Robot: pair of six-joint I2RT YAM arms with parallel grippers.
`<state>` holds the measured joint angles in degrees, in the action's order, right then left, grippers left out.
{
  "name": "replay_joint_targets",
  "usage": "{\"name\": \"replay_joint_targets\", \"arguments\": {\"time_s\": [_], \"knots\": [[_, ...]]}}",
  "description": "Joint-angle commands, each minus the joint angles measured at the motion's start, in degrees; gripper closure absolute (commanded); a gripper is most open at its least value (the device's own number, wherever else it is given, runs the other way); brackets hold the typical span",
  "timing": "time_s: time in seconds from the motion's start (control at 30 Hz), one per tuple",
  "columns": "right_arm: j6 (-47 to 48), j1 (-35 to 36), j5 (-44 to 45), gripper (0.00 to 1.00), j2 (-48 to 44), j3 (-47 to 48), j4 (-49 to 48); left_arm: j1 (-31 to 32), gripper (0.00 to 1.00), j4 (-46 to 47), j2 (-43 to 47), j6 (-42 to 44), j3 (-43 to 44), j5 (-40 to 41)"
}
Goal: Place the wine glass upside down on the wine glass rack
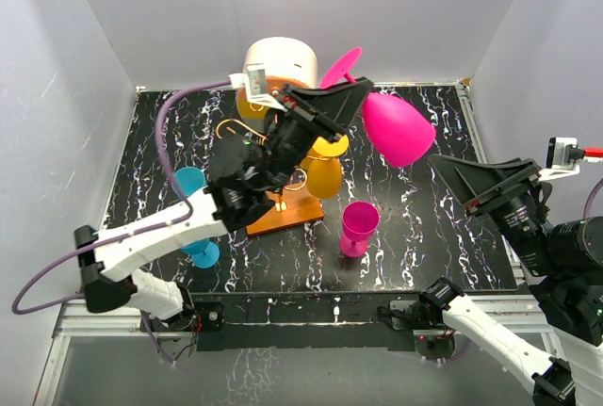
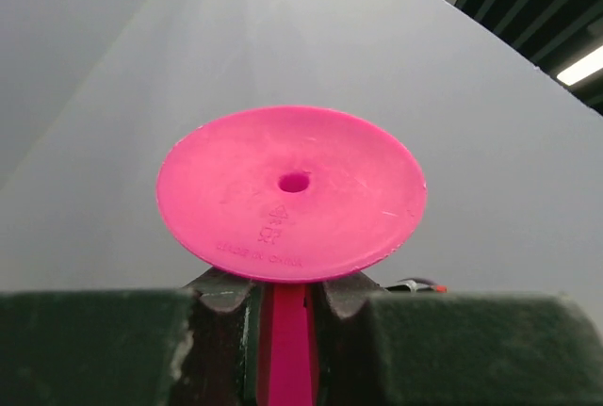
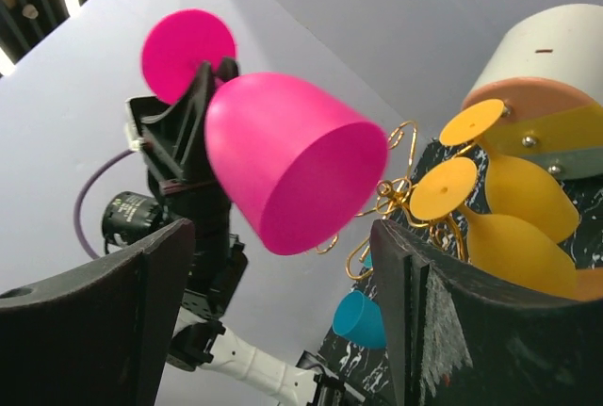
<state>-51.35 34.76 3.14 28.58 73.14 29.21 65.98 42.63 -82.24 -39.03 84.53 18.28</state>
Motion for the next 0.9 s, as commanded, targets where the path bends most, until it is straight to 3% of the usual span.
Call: {"name": "replay_joint_targets", "arguments": {"time_s": [0.0, 0.3, 0.5, 0.63, 0.87], "knots": [[0.58, 0.19, 0.29, 0.25, 0.95, 4.66, 6.33, 0.12, 1.0, -4.7, 9.91, 11.72, -2.58, -4.64], [-0.88, 0.22, -7.46, 0.22, 4.87, 10.09, 8.25, 0.05, 1.0, -30.58, 15.8, 17.23, 1.03, -12.93], [-4.88, 0.21, -19.21, 0.23, 9.8, 9.94, 4.26, 0.04, 1.0, -40.55, 18.96, 21.62, 0.78, -14.8], [-7.34, 0.22, -21.74, 0.27, 12.91, 9.97, 3.99, 0.14, 1.0, -45.04, 20.07, 26.11, 0.37, -18.6], [-20.22, 0.21, -28.37, 0.32, 11.79, -0.59, -6.93, 0.04, 1.0, -55.76, 21.65, 35.68, 2.34, -24.52]]}}
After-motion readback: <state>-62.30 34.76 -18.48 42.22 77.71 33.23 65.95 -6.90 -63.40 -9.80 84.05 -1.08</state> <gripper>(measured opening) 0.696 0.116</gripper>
